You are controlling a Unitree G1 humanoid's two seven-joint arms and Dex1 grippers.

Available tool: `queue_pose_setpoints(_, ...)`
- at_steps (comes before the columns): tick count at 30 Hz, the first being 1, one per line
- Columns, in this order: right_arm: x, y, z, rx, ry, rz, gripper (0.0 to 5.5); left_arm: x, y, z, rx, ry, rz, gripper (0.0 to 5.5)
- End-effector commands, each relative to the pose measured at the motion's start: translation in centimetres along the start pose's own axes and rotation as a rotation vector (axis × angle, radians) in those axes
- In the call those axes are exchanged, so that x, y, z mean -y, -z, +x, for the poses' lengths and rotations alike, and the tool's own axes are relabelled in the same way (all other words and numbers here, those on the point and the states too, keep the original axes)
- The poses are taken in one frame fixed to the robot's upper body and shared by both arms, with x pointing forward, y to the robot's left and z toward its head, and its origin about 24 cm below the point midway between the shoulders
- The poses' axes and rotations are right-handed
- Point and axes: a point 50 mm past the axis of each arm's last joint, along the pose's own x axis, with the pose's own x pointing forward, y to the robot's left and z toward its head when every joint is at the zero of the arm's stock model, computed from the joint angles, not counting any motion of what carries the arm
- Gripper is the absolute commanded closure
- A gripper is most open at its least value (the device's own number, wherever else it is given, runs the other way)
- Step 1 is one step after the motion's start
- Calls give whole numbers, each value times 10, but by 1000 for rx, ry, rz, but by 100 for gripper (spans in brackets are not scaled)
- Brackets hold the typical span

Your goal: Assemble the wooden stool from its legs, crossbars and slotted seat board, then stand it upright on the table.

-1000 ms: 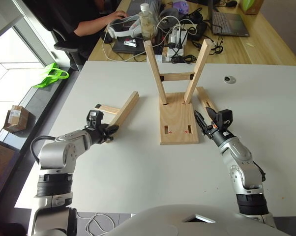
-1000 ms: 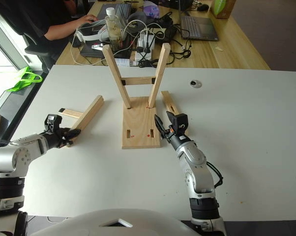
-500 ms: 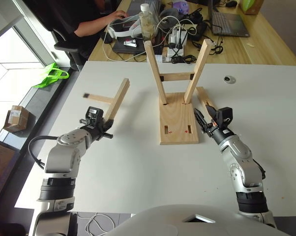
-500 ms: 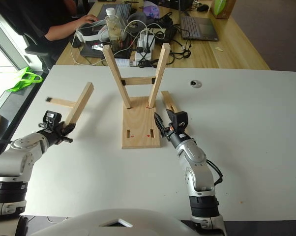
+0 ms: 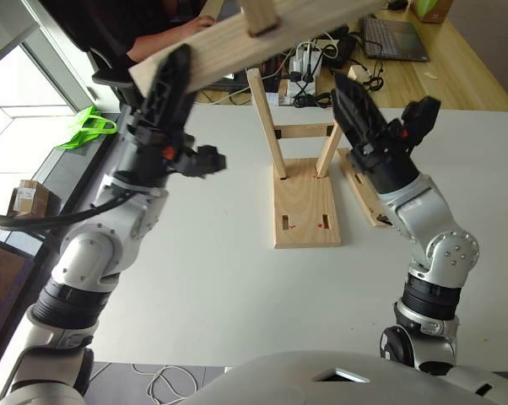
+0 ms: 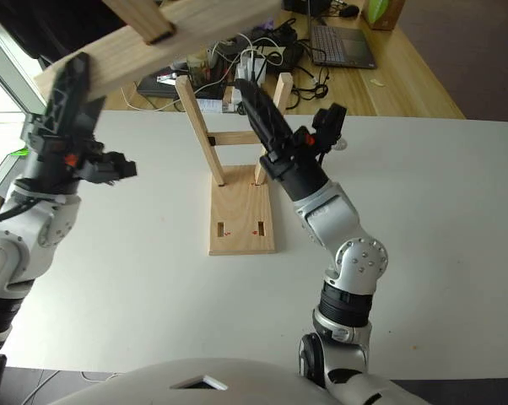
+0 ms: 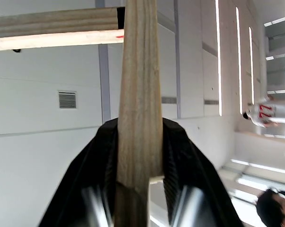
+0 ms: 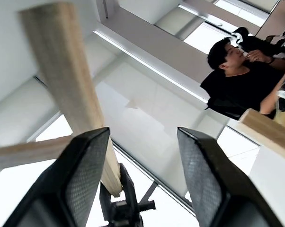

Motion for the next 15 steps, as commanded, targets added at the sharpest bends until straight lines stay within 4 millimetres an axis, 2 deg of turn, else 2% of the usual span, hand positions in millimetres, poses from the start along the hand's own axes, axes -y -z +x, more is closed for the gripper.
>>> queue_pose_setpoints(1, -10, -7, 2, 44, -45, 86, 241, 1, -11, 5, 29, -14, -30, 448)
queue_pose_setpoints(5, -15, -5, -5, -7, -84, 50, 184, 2, -12, 7, 2, -16, -52, 448)
queue_pose_setpoints(8, -6, 0, -15, -78, -24, -41, 134, -1, -6, 9, -30, -32, -61, 448)
queue_pose_setpoints(12, 11, 6, -24, -129, 81, -165, 134, -3, -2, 13, -55, -35, -88, 448)
queue_pose_setpoints(15, 12, 7, -24, -119, 67, -175, 134, 2, -8, 9, -23, 4, -103, 448)
